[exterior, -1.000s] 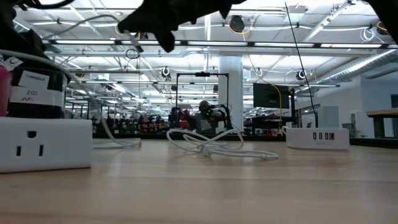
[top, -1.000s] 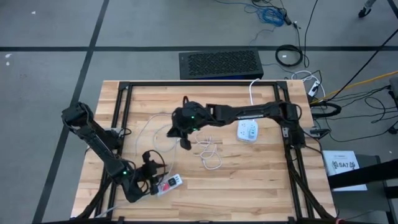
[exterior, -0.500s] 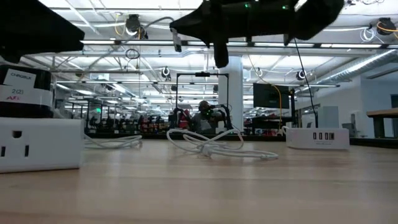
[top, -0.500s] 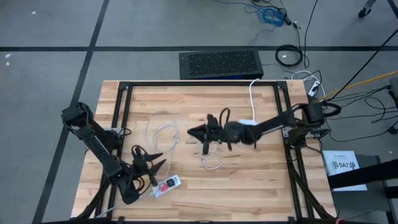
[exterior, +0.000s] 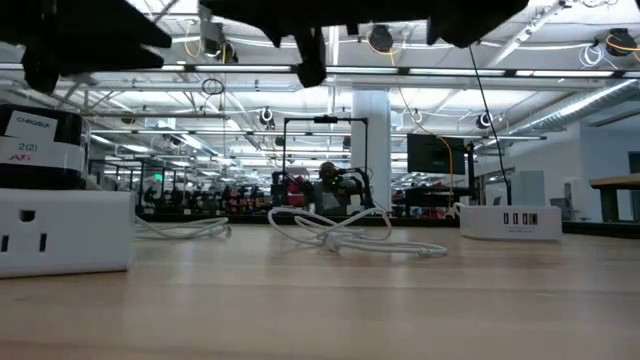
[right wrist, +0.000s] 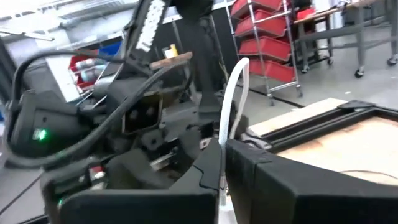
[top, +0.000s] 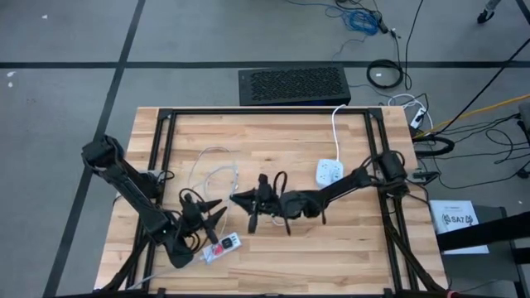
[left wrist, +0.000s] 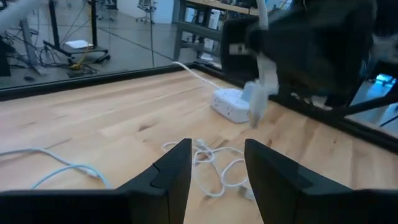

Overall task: Insert USB
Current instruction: Insert the top right white cable charger into the black adapter charger

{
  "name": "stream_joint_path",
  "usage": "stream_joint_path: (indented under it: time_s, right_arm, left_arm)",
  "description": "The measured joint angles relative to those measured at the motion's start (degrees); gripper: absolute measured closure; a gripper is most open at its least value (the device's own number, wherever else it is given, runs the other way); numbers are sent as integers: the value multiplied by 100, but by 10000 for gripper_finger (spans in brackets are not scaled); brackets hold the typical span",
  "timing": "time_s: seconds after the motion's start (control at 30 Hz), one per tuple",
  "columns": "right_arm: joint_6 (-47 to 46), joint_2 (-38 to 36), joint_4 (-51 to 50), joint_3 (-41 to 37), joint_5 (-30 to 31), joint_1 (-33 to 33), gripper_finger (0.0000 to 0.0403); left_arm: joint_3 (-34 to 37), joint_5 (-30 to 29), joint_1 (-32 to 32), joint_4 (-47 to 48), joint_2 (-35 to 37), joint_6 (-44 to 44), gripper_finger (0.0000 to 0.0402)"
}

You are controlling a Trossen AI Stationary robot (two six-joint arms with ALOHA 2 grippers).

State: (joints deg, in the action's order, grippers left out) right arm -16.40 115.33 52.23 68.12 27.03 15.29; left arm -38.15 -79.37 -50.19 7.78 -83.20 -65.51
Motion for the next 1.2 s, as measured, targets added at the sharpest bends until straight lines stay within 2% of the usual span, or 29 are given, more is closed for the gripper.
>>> stream_joint_path:
  time_s: [0.2, 0.47, 0.97, 1.07, 1.2]
  right_arm:
    - [47, 250, -176, 409, -1, 130, 403]
    - [75, 271, -219, 479, -28, 155, 403]
    - [76, 269, -164, 479, 15, 334, 403]
    - [74, 269, -168, 479, 15, 334, 403]
    - [66, 267, -184, 479, 46, 334, 403]
  left_arm:
    - [-158, 96, -31, -217, 161, 425, 247]
    - [-157, 712, 106, -1968, 180, 2352, 247]
    - [-157, 601, 447, -1989, 180, 2445, 250]
    - [-157, 599, 443, -2024, 180, 2467, 269]
    - [-155, 607, 441, -2226, 175, 2895, 315]
